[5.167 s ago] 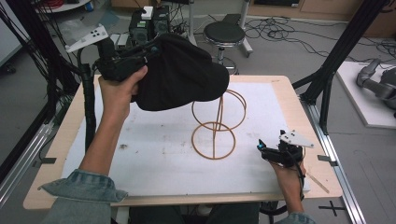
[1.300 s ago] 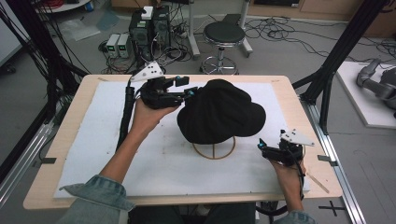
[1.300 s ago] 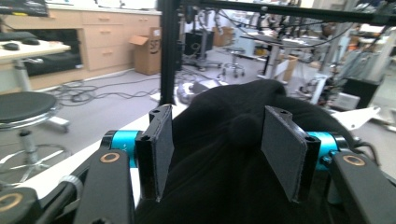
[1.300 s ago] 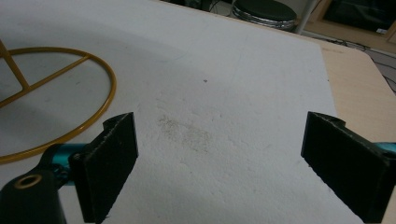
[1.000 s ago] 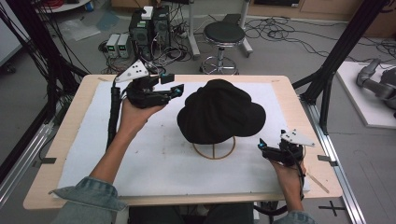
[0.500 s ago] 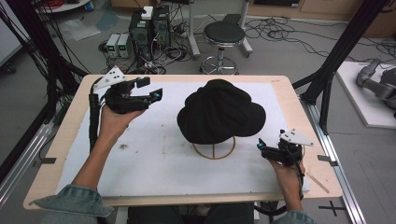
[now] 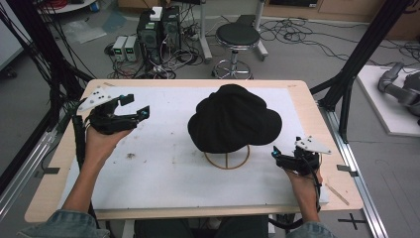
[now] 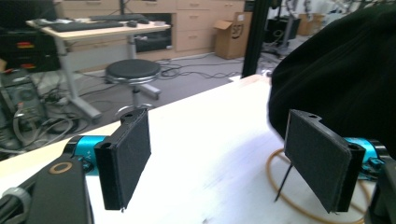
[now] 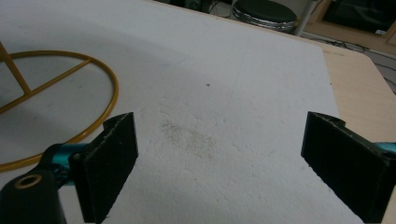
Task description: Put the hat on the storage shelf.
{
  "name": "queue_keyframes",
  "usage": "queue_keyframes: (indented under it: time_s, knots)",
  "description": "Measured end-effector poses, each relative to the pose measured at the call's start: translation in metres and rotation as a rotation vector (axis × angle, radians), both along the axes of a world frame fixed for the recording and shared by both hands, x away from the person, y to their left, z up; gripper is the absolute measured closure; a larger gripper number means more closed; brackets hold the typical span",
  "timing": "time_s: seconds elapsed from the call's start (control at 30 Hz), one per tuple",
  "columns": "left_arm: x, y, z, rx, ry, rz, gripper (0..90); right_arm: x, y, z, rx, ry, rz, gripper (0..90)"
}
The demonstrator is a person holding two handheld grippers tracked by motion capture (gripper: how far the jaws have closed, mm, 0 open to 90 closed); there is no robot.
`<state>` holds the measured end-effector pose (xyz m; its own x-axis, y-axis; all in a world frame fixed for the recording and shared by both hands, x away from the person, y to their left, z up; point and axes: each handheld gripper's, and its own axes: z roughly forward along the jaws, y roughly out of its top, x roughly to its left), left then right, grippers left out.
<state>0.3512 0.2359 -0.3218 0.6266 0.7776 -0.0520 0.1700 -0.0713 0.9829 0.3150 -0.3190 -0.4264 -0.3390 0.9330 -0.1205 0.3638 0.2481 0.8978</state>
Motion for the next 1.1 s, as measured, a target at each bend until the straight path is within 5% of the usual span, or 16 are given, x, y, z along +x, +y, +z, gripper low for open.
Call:
queue_keyframes:
  time_s: [0.43, 0.77, 1.1]
  knots:
    - [-0.015, 0.045, -0.041, -0.019, 0.036, 0.092, 23.1, 0.001, 0.001, 0.001, 0.005, -0.008, -0.006, 10.6]
    - [-0.027, 0.058, -0.069, 0.051, 0.027, 0.128, 23.1, 0.001, 0.002, 0.001, 0.002, -0.009, -0.004, 10.6]
    - [-0.030, 0.065, -0.083, 0.068, 0.044, 0.147, 23.1, 0.001, 0.002, 0.001, 0.004, -0.011, -0.009, 10.6]
